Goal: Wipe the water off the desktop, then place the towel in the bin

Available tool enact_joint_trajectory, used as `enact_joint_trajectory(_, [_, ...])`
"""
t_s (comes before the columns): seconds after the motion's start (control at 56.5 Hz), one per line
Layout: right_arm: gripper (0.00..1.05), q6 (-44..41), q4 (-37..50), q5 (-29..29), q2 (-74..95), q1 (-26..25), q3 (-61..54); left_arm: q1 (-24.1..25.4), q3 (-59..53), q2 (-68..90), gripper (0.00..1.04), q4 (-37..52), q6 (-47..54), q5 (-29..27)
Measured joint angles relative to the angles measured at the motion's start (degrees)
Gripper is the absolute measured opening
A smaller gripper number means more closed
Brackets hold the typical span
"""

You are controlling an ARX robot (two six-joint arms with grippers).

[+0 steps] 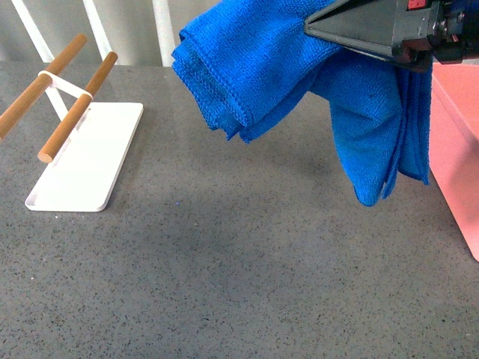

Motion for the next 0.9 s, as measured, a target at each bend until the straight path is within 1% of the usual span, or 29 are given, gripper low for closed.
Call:
enact_joint_trajectory(0.23, [0.03,-0.1,-0.3,0.6,0.0,0.2,0.8,0.0,0.0,-7.1,0.04,-6.9,0.0,0.0])
enact_joint_trajectory(0.336, [0.03,-0.2,-0.5,1.8,0.0,0.5,0.8,0.0,0.0,-8.8,0.04,-8.6,0.0,0.0])
enact_joint_trajectory(0.761, [0.03,-1.1,-2.5,2.2,0.0,0.7,1.4,0.0,0.0,-16.0,0.04,-15.8,0.0,0.0])
enact_joint_trajectory(0.832, [0.03,-1.5,-3.1,2.1,0.0,0.7,1.4,0.0,0.0,-22.9,0.04,-24.8,0.0,0.0])
enact_joint_trajectory(0.903, [0.03,-1.8,-3.3,2.1,0.0,0.6,1.4,0.0,0.0,-25.6,0.04,-25.7,0.0,0.0])
